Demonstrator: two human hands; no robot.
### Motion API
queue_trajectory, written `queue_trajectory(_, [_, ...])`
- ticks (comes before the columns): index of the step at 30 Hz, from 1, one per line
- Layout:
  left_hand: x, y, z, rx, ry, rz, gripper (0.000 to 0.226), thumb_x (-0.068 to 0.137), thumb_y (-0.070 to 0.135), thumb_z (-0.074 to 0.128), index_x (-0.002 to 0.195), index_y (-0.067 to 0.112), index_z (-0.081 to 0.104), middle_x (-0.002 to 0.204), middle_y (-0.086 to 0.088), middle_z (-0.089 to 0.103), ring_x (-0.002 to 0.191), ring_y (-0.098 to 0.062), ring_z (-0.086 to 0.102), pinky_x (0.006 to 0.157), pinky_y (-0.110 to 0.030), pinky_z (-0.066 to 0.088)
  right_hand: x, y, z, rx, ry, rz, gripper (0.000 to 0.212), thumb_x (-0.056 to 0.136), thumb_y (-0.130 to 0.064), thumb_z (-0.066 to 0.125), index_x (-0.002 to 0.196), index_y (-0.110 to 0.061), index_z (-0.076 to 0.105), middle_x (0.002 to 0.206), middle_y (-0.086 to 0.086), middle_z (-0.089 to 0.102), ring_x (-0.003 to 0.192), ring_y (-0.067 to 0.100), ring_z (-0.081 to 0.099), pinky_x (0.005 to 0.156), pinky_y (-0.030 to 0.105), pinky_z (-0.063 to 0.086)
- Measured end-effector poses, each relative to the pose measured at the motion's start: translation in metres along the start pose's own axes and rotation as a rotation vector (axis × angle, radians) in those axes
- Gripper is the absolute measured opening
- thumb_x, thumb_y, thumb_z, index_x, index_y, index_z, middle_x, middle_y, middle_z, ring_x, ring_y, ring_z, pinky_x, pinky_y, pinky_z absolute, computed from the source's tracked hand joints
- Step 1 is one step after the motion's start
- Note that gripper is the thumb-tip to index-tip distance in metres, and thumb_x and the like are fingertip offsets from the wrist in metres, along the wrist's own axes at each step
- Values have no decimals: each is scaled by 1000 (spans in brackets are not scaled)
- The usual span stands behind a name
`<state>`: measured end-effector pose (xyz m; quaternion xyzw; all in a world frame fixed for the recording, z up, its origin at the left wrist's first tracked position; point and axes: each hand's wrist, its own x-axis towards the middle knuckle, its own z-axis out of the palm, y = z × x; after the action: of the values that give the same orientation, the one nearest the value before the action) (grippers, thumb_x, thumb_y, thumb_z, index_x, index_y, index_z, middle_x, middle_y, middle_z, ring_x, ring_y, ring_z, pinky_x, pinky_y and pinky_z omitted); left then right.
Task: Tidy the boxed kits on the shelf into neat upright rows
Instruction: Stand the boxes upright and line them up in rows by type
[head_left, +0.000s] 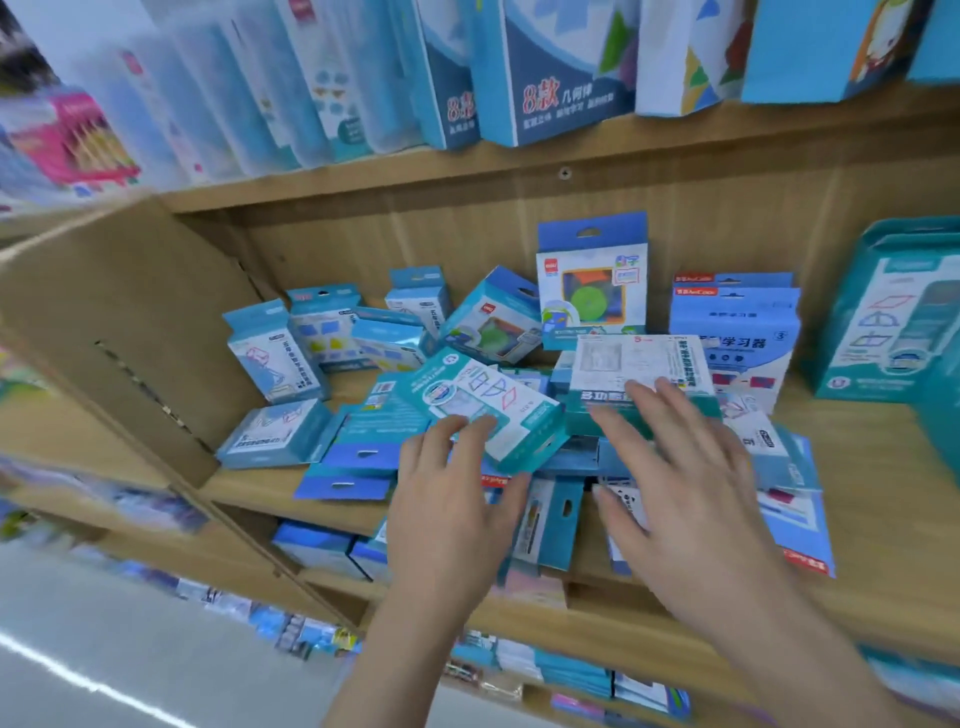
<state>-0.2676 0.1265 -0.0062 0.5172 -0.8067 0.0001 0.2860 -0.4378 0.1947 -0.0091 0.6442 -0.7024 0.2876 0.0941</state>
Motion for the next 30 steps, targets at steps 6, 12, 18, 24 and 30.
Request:
queue_trajectory(6, [15,-21,1,76,-149,252,51,66,54,57,109,27,63,118,0,62,104,-25,57,77,-40,55,15,-42,28,-92,-22,-10,48,60,-17,78,106,-24,66,97,2,61,91,27,54,68,39,40])
queue_trajectory(12, [25,-29,12,23,111,510,20,86,30,56,77,19,69,90,6,68,74,-21,61,55,-32,52,16,-40,36,249,82,193,33,80,-11,54,111,-21,61,93,-3,55,87,20,58,72,39,50])
queue_trajectory(18, [47,-58,-14,-109,158,465,11,92,27,51,87,22,59,86,7,67,62,-19,63,41,-32,49,22,-36,26,383,106,337,29,85,-9,60,106,-29,60,84,-14,54,81,0,53,64,11,38])
queue_trajectory(24, [92,-86,-16,71,-540,432,89,79,-1,54,142,51,17,157,12,12,128,-19,25,98,-35,38,35,-66,28,285,-37,199,33,90,-18,55,122,-25,58,102,-11,58,88,8,58,75,33,49])
queue_trajectory(30, [126,-66,-7,417,-641,846,92,74,17,67,145,30,10,152,6,16,131,-25,19,104,-49,22,52,-82,40,165,-203,223,53,93,-26,47,141,-36,27,107,-6,50,86,13,58,67,29,41])
